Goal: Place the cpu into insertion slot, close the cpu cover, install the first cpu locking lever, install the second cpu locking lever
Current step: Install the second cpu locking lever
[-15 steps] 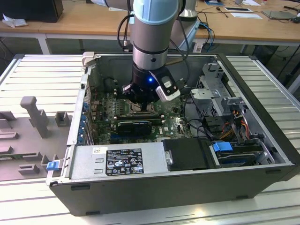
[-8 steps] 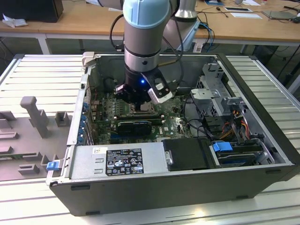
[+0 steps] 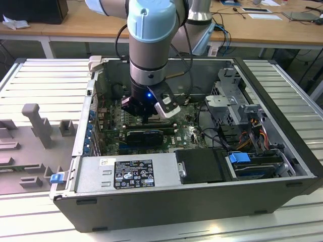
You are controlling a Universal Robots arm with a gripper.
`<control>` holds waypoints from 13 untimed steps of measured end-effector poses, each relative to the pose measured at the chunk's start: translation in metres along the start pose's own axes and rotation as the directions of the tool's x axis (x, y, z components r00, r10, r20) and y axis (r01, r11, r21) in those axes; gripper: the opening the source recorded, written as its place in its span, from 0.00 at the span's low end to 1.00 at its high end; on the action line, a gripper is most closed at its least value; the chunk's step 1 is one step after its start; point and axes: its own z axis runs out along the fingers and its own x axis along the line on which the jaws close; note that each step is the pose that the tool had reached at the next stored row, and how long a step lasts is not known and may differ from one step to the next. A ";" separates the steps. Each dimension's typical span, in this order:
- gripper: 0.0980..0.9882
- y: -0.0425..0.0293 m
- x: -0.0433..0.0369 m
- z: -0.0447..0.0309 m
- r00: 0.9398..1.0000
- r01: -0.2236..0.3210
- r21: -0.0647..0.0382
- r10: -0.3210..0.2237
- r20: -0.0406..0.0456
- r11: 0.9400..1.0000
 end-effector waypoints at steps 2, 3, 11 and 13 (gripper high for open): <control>0.01 -0.0029 0.0035 0.0003 1.000 0.001 -0.013 -0.001 0.003 1.000; 0.01 -0.0042 0.0043 0.0003 1.000 0.001 -0.018 -0.001 0.004 1.000; 0.01 -0.0064 0.0112 0.0073 1.000 0.009 -0.051 -0.009 0.008 0.999; 0.01 -0.0067 0.0119 0.0090 1.000 0.009 -0.057 -0.008 0.009 0.998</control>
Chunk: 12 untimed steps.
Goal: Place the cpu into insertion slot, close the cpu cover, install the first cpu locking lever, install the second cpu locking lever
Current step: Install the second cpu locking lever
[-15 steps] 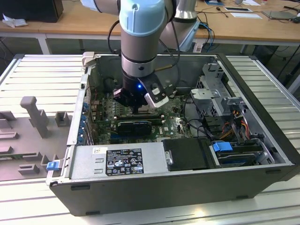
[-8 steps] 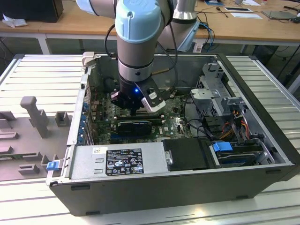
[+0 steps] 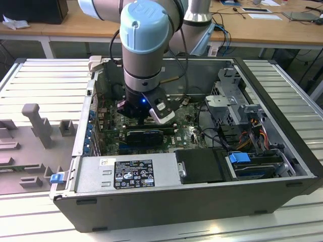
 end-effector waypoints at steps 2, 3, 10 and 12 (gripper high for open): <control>0.01 -0.0003 0.0010 0.0022 1.000 0.000 -0.008 0.000 0.001 1.000; 0.01 -0.0005 0.0011 0.0028 1.000 0.000 -0.010 0.000 0.001 1.000; 0.01 -0.0013 0.0062 0.0075 1.000 0.001 -0.029 -0.001 0.003 1.000; 0.01 -0.0015 0.0063 0.0088 1.000 0.001 -0.038 -0.001 0.004 0.999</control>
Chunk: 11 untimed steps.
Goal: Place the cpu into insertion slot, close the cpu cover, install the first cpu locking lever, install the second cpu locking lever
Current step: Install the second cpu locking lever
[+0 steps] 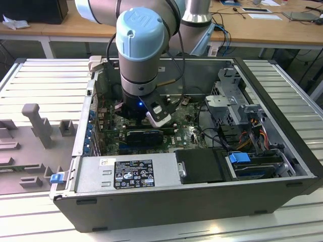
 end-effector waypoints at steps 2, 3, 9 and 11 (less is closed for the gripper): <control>0.01 -0.0001 0.0000 0.0011 1.000 0.000 -0.009 0.000 0.001 1.000; 0.01 -0.0001 0.0001 0.0014 1.000 0.000 -0.013 0.000 0.001 1.000; 0.01 0.0007 0.0060 0.0022 1.000 0.000 -0.024 0.000 0.002 1.000; 0.01 0.0006 0.0064 0.0029 1.000 0.000 -0.027 0.000 0.002 1.000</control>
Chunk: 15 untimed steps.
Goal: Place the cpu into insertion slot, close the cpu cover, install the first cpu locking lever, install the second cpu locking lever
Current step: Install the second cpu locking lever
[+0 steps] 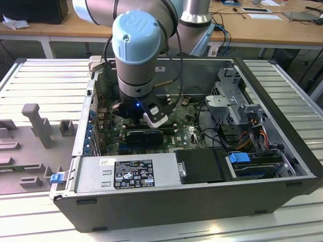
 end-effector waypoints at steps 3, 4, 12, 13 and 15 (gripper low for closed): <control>0.01 -0.0002 0.0001 0.0010 1.000 0.000 -0.006 0.000 0.000 1.000; 0.01 -0.0001 0.0001 0.0007 1.000 0.000 -0.006 0.000 0.000 1.000; 0.01 0.0108 -0.0005 -0.0344 1.000 0.000 -0.006 0.000 0.000 1.000; 0.01 0.0108 -0.0005 -0.0344 1.000 0.000 -0.007 0.000 0.000 1.000; 0.01 0.0109 -0.0006 -0.0348 1.000 0.000 -0.006 0.000 0.000 1.000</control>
